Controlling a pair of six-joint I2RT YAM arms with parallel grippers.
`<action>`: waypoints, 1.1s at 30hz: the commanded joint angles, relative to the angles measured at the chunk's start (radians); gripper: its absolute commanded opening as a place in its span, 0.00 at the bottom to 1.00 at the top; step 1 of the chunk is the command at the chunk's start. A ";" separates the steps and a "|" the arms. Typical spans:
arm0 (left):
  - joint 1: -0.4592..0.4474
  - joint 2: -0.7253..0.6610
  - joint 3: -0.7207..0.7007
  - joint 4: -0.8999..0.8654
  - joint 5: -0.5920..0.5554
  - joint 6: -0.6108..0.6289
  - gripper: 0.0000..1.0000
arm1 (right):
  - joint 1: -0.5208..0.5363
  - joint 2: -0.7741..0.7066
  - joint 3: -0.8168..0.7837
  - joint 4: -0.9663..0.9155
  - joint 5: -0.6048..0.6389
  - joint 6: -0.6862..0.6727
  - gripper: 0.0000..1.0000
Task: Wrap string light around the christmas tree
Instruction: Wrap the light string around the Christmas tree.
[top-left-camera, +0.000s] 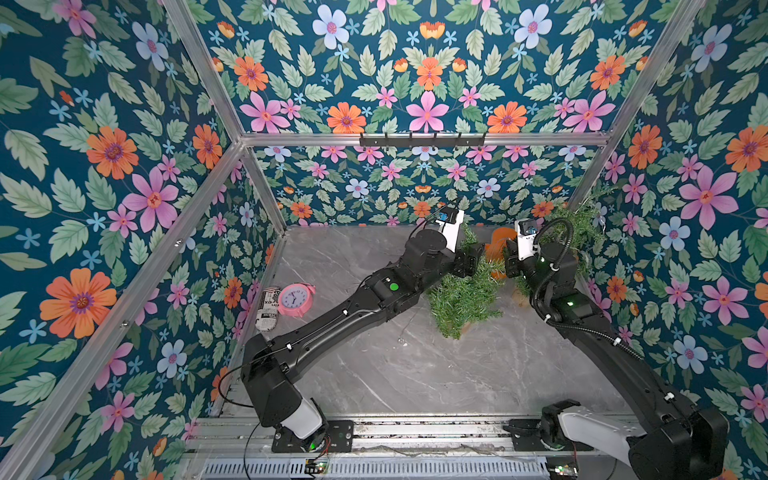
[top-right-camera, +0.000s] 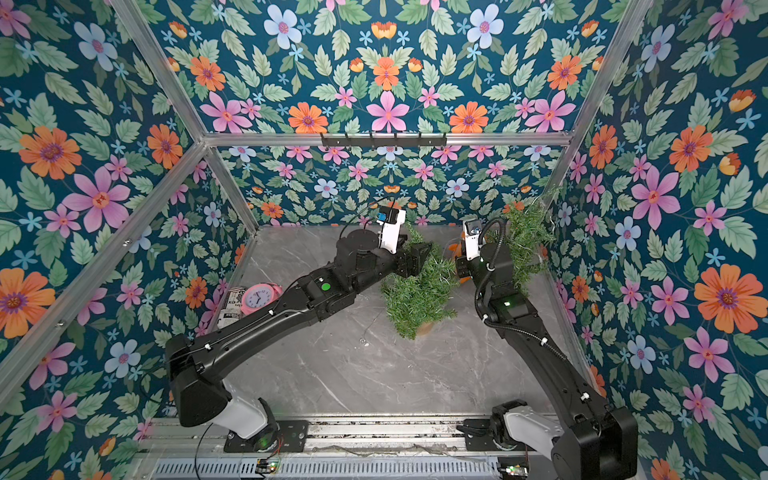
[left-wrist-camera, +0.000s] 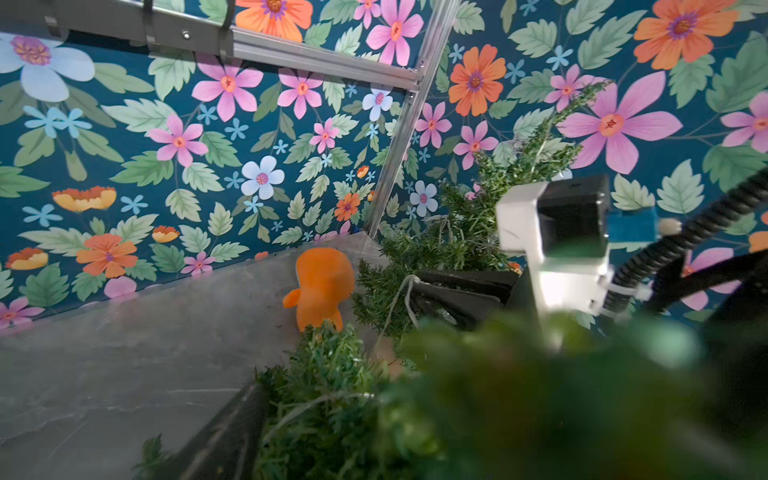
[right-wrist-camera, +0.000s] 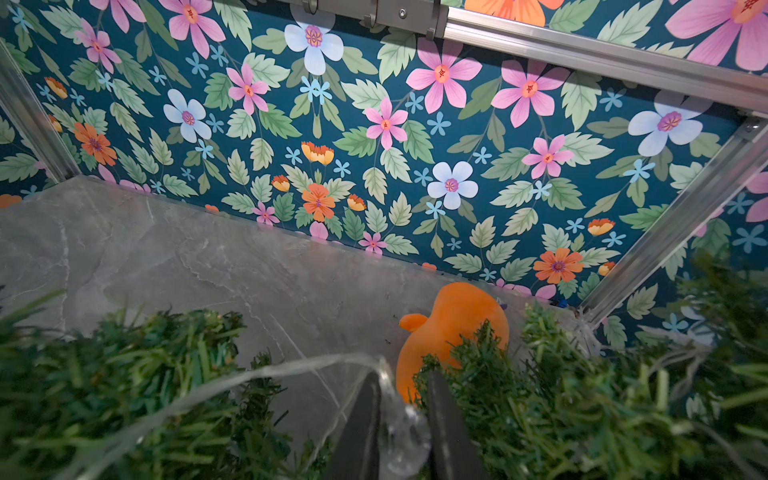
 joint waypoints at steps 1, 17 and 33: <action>0.000 0.009 0.005 0.080 0.016 0.018 0.52 | 0.000 -0.003 0.007 0.001 -0.004 -0.030 0.00; -0.001 -0.124 0.021 -0.006 -0.019 0.024 0.00 | 0.000 0.064 0.100 -0.001 0.059 -0.153 0.00; 0.049 -0.177 0.087 -0.128 0.003 -0.028 0.00 | 0.001 0.059 0.101 0.069 0.026 -0.243 0.00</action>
